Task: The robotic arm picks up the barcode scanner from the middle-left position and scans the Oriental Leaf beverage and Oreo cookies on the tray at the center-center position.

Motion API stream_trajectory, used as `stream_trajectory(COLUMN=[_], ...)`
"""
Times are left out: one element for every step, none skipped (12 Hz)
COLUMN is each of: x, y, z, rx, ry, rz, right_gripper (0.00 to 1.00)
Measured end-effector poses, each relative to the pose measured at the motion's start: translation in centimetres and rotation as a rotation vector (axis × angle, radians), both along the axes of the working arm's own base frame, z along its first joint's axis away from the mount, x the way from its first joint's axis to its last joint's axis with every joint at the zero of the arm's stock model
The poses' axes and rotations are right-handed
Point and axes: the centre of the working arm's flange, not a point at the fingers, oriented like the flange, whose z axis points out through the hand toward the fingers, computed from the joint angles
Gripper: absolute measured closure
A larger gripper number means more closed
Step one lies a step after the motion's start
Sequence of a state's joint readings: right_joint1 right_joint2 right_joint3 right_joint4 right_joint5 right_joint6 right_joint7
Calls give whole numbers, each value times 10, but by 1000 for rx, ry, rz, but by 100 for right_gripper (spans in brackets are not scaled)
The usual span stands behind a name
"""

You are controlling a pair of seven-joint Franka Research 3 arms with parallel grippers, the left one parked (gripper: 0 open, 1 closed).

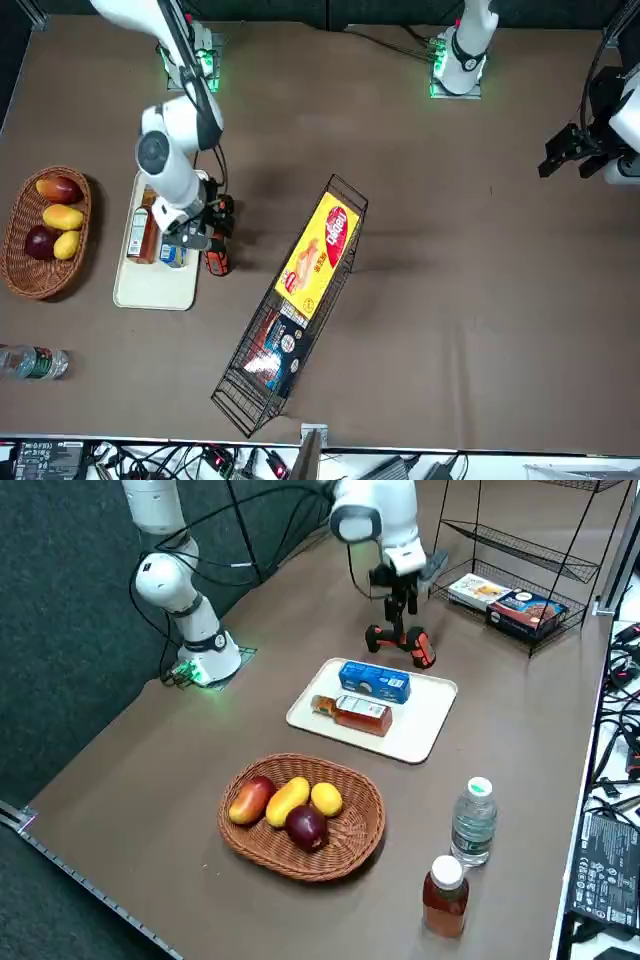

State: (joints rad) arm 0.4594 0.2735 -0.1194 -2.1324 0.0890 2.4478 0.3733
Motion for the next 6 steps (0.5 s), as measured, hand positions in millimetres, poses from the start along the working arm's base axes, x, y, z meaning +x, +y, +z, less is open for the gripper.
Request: stream_trajectory(x=[6, 12, 18, 23, 28, 31], y=[-5, -12, -21, -32, -44, -55], z=[27, 58, 92, 124, 154, 180], rx=[-10, -19, -24, -24, -24, -25], ry=[9, 32, 59, 81, 91, 86], rz=[14, 36, 64, 96, 130, 155], right_gripper=[0, 0, 0, 0, 0, 0])
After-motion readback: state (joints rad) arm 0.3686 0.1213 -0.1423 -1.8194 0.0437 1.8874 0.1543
